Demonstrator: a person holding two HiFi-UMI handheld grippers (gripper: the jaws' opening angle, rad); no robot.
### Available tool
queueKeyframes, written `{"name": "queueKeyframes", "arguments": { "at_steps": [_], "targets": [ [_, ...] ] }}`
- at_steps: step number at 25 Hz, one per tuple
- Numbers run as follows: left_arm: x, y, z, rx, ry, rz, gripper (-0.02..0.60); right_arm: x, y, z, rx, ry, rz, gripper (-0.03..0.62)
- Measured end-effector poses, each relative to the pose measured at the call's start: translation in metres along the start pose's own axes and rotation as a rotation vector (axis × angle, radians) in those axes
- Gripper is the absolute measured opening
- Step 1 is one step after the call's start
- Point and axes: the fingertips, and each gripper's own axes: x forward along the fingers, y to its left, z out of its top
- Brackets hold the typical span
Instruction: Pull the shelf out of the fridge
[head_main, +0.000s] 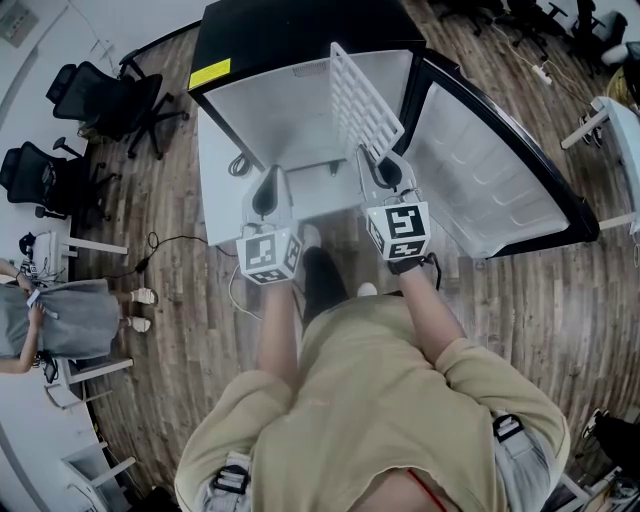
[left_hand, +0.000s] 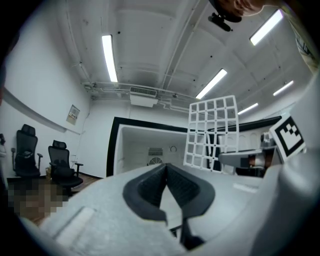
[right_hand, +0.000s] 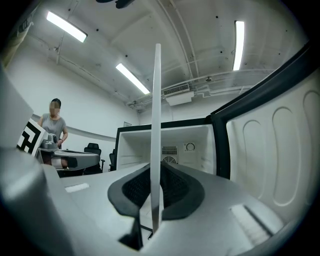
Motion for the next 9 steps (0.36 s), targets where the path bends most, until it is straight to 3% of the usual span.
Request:
{"name": "queueKeyframes", "arguments": {
  "at_steps": [5,9],
  "targets": [
    [0.0,-0.001,-0.004,-0.011,0.012,-0.004,0.002,-0.001,0.0,0.006,0.002,-0.022,-0.001,0.032],
    [0.003,-0.006,-0.02,-0.092,0.053,-0.054,0.002,-0.001,0.002,0.007,0.016,-0.025,0.007,0.032]
  ]
}}
